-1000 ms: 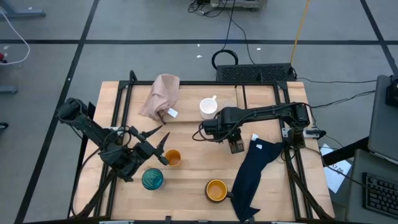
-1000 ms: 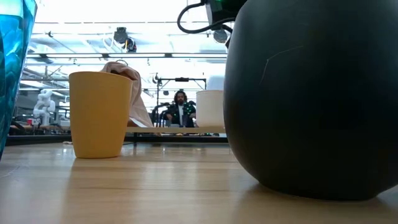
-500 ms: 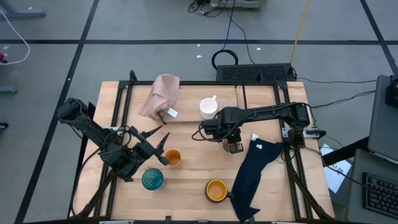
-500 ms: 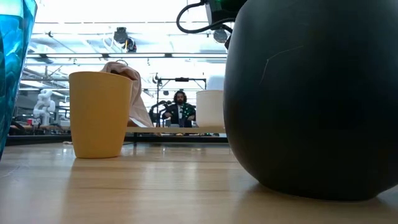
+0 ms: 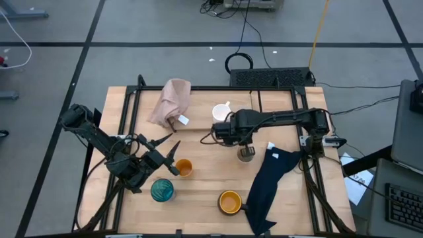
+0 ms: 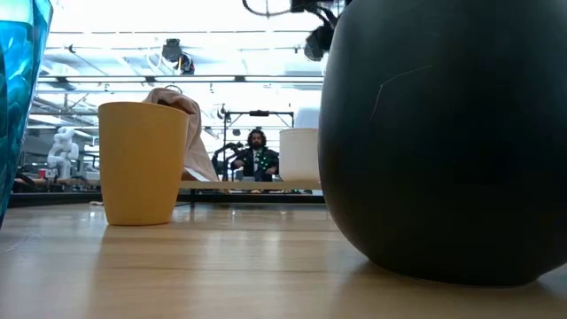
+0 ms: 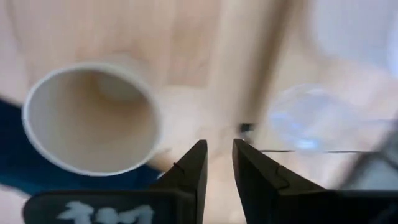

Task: Stack small to large cups/mugs on shelf
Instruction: Put the light brown cup on the shelf

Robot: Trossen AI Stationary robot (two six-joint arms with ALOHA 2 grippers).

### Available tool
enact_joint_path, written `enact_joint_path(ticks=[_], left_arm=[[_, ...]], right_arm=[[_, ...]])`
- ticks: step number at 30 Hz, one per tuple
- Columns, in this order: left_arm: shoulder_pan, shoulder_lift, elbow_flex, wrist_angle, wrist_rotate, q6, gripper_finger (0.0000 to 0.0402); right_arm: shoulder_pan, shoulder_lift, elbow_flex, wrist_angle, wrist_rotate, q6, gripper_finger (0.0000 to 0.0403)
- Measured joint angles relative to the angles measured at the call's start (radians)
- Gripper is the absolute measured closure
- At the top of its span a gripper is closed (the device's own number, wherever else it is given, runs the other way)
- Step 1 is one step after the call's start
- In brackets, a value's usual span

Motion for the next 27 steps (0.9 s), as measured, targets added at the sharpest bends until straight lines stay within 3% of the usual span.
enact_joint_path(ticks=[6,14,17,21,24,27], left_arm=[[0.000,0.000,0.000,0.000,0.000,-0.001,0.0229],[0.000,0.000,0.000,0.000,0.007,-0.012,0.0229],[0.000,0.000,0.000,0.000,0.037,-0.026,0.0229],[0.023,0.000,0.000,0.000,0.170,-0.078,0.0229],[0.060,-0.001,0.000,-0.028,0.267,-0.149,0.0229],[0.101,-0.003,0.018,-0.174,0.388,-0.264,0.0229]], right_arm=[[0.001,-0.114,0.081,0.018,0.275,0.075,0.0335],[0.080,-0.507,0.053,0.080,0.293,0.288,0.0335],[0.177,-0.690,-0.050,0.204,0.305,0.344,0.0335],[0.305,-0.893,-0.287,0.443,0.383,0.337,0.0335],[0.344,-0.993,-0.472,0.612,0.397,0.295,0.0335],[0.353,-1.056,-0.622,0.736,0.396,0.242,0.0335]])
